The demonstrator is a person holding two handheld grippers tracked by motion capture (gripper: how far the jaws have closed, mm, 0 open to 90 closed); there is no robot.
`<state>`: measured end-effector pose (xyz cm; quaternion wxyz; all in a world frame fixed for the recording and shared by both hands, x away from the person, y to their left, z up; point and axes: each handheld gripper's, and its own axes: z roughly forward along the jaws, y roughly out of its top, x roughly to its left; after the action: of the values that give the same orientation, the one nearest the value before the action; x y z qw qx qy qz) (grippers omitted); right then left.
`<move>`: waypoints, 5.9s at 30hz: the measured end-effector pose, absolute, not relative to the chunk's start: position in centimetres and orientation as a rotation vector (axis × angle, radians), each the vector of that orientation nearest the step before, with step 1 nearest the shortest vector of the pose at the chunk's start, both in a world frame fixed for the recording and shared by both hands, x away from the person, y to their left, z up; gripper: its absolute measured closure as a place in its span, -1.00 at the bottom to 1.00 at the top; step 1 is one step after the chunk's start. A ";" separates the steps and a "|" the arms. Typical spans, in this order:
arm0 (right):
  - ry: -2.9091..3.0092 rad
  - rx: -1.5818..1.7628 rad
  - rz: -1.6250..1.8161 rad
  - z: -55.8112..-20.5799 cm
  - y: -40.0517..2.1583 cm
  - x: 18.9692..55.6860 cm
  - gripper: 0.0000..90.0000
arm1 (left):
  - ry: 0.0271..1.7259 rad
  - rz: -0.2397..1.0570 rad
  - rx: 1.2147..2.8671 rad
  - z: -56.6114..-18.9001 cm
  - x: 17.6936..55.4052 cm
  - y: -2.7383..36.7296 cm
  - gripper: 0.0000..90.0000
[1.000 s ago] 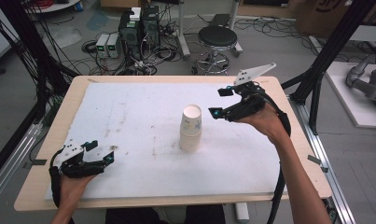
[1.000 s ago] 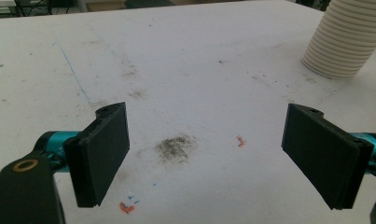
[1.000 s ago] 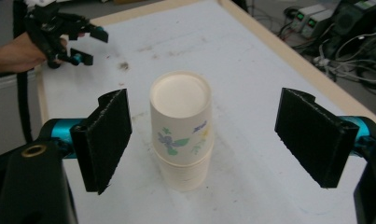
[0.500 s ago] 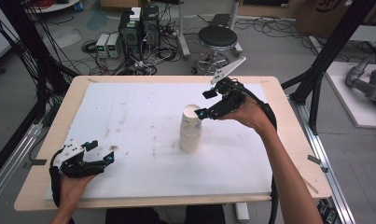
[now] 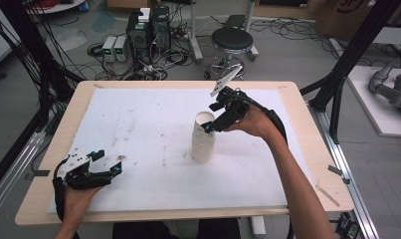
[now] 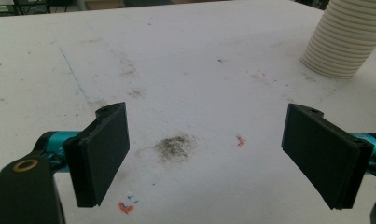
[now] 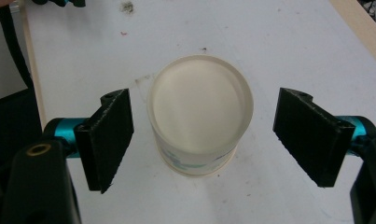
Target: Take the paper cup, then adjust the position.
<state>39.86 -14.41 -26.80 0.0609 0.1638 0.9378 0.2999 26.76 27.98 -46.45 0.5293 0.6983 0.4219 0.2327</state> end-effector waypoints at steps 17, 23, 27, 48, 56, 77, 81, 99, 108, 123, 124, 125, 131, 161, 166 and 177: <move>2.851 0.489 0.866 -27.3 -13.5 40.1 -0.43 | 1.011 0.553 1.669 -46.5 26.8 28.0 -0.67; 2.849 0.464 0.855 -27.2 -13.3 40.0 -0.22 | 1.009 0.554 1.671 -46.4 26.8 28.0 -0.67; 2.846 0.465 0.846 -27.2 -13.3 40.0 -0.21 | 1.010 0.553 1.670 -46.4 26.8 28.0 -0.67; 2.763 0.439 0.980 -22.2 -14.1 39.0 -0.17 | 1.011 0.551 1.675 -46.5 26.9 27.9 -0.67; 2.718 0.423 0.978 -17.8 -14.0 38.2 -0.16 | 1.008 0.558 1.669 -46.5 26.8 27.9 -0.67; 2.632 0.349 1.192 -17.7 -15.7 34.5 -0.16 | 1.004 0.545 1.661 -46.5 26.8 28.1 -0.67; 2.599 0.335 1.306 -18.9 -16.3 33.2 -0.16 | 1.002 0.549 1.665 -46.5 26.8 28.0 -0.67; 2.421 0.329 1.632 -25.9 -17.3 29.0 -0.17 | 0.994 0.558 1.672 -46.5 26.7 27.9 -0.67; 2.412 0.309 1.674 -29.2 -16.6 27.9 -0.17 | 1.008 0.560 1.678 -46.4 26.8 27.9 -0.67; 2.423 0.279 1.732 -31.9 -16.1 27.1 -0.17 | 1.021 0.567 1.682 -46.4 26.8 27.8 -0.67; 2.429 0.277 1.734 -32.2 -16.2 27.2 -0.17 | 1.019 0.571 1.685 -46.4 26.8 27.8 -0.67; 2.429 0.277 1.734 -32.2 -16.2 27.2 -0.17 | 1.019 0.571 1.685 -46.4 26.8 27.8 -0.67; 2.432 0.315 1.745 -32.9 -16.5 27.7 -0.17 | 1.019 0.571 1.680 -46.4 26.8 27.8 -0.67; 2.472 0.285 1.735 -32.9 -16.4 28.6 -0.17 | 0.658 0.407 1.629 -41.0 26.5 28.8 -0.70; 2.497 0.272 1.731 -33.0 -16.3 28.7 -0.17 | 0.550 0.325 1.646 -39.4 26.8 29.4 -0.72; 2.521 0.231 1.741 -32.9 -15.6 29.0 -0.17 | 0.368 0.200 1.679 -38.0 27.5 26.3 -0.72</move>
<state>29.02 -15.64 -32.92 0.0347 0.0751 0.8200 0.5663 27.47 26.26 -37.96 0.6484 0.7386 0.1620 0.0880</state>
